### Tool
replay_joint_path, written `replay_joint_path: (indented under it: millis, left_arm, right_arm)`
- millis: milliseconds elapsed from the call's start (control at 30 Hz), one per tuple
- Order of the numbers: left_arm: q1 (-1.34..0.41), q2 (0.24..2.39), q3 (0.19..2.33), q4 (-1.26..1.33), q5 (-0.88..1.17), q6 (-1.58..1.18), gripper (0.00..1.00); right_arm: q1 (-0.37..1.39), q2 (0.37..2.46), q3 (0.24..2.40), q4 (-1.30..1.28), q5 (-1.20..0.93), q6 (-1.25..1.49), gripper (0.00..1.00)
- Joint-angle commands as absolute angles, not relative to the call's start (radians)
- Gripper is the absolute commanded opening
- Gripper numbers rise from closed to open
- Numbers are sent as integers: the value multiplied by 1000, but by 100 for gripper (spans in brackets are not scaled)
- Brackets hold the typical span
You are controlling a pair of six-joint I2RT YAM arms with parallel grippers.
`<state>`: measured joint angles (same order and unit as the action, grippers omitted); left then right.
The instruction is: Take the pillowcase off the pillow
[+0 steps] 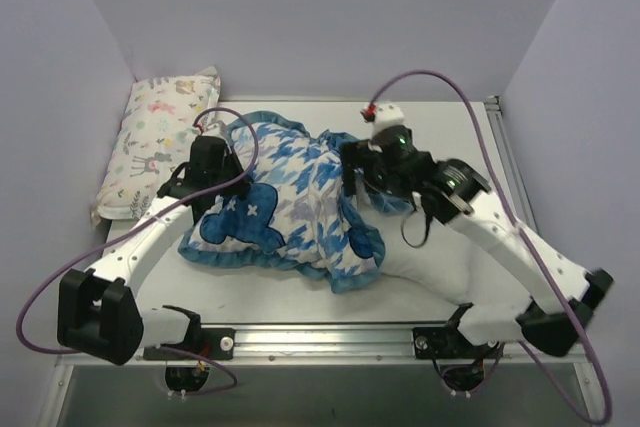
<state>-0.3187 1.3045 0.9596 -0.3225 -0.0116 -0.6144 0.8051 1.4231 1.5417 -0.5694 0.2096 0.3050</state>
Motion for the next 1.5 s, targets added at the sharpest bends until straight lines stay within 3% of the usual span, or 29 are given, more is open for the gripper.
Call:
replay_joint_path:
  millis: [0,200,433,567,733,767,800,833,867,900,1200,1467]
  left_arm:
    - [-322,1241,980,-402,-66,-586,0]
    - [-322,1213,983,-410,-80,-594,0]
    - [-321,1201,991,-423,-103,-583,0]
    - [-321,1206,1000,-417,-84,-581,0]
    - [-321,1227,1055,-431,-60,-571,0]
    - [-321,1229,1084,-445,-61,-560,0]
    - [-321,1232,1103,-454,-69,-555,0]
    - [-319,1236,1118,-463,-74,-549,0]
    - [-310,1241,1133,-485,-75,-537,0]
    - [-305,1249,1164,-494,-77,-534,0]
    - [-72,1252,1310,-584,-58,-535,0]
    - [106,1262,1312,-644,-178,-517,0]
  right_arm:
    - [805,1148,1395,-604,374,383,89]
    - [807,826,1033,-629,469,529,95]
    - [801,730,827,-644,499,644,100]
    - [793,762,764,-589,440,614,100]
    - [720,1043,785,-470,457,568,98]
    - [700,1086,790,-451,453,560,93]
    - [669,1147,793,-433,427,546,81]
    - [608,1166,795,-395,366,540,32]
    - [573,1178,802,-385,342,535,6]
    - [540,1189,811,-385,324,517,0]
    - [159,1091,1067,-546,238,407,0]
    - [-23,1112,1094,-555,137,388,0]
